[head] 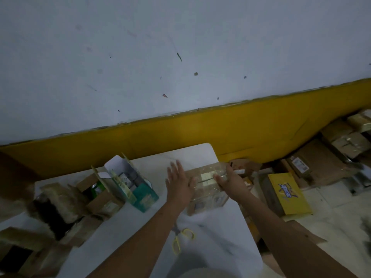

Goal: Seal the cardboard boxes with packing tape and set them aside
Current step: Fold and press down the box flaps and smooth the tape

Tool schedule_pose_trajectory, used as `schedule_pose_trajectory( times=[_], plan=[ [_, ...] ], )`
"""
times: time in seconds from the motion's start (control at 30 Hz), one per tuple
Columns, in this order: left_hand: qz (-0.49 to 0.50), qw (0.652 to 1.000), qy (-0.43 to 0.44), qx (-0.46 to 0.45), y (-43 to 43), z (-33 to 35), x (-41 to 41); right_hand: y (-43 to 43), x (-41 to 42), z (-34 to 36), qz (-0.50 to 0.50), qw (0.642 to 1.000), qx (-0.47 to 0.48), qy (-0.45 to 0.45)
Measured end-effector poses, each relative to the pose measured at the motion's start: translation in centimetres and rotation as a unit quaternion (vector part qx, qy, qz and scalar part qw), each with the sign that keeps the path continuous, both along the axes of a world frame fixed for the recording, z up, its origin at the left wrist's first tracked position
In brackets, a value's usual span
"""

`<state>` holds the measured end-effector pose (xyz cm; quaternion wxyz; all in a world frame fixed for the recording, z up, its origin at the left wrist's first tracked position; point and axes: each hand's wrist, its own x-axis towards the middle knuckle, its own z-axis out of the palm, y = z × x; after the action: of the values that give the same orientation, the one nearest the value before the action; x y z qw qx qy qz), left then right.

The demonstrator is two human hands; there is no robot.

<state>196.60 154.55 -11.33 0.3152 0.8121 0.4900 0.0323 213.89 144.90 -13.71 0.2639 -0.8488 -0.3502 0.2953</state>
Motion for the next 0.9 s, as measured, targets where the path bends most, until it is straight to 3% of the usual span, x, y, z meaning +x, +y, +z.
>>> schedule_pose_trajectory(
  times=[0.1,0.17,0.23,0.3,0.4,0.47,0.77,0.9],
  plan=[
    [-0.227,0.961,0.119,0.102,-0.1,0.2,0.0,-0.1,0.9,-2.9,0.000,1.000,-0.006,-0.025],
    [-0.270,0.941,0.147,0.142,0.0,0.1,-0.1,-0.2,1.8,-5.0,0.027,0.999,-0.021,-0.008],
    [-0.263,0.941,0.120,0.174,0.3,0.0,-0.5,-0.7,1.3,-3.2,0.060,0.998,-0.020,-0.024],
    [-0.260,0.943,0.097,0.186,0.7,-0.3,-1.1,-1.5,0.0,0.8,0.149,0.983,-0.034,-0.104],
    [-0.245,0.947,0.081,0.192,1.1,-0.6,-2.2,-2.0,-1.1,3.9,0.333,0.899,-0.075,-0.274],
    [-0.246,0.949,0.070,0.186,1.0,-0.8,-2.8,-1.7,-1.5,3.9,0.355,0.876,-0.072,-0.317],
    [-0.268,0.939,0.081,0.199,-0.8,-0.6,-3.3,-1.5,-1.4,3.6,0.342,0.876,-0.074,-0.331],
    [-0.187,0.981,0.026,0.045,-0.7,0.6,-3.4,-2.0,-2.0,3.1,0.324,0.909,-0.075,-0.252]
  ],
)
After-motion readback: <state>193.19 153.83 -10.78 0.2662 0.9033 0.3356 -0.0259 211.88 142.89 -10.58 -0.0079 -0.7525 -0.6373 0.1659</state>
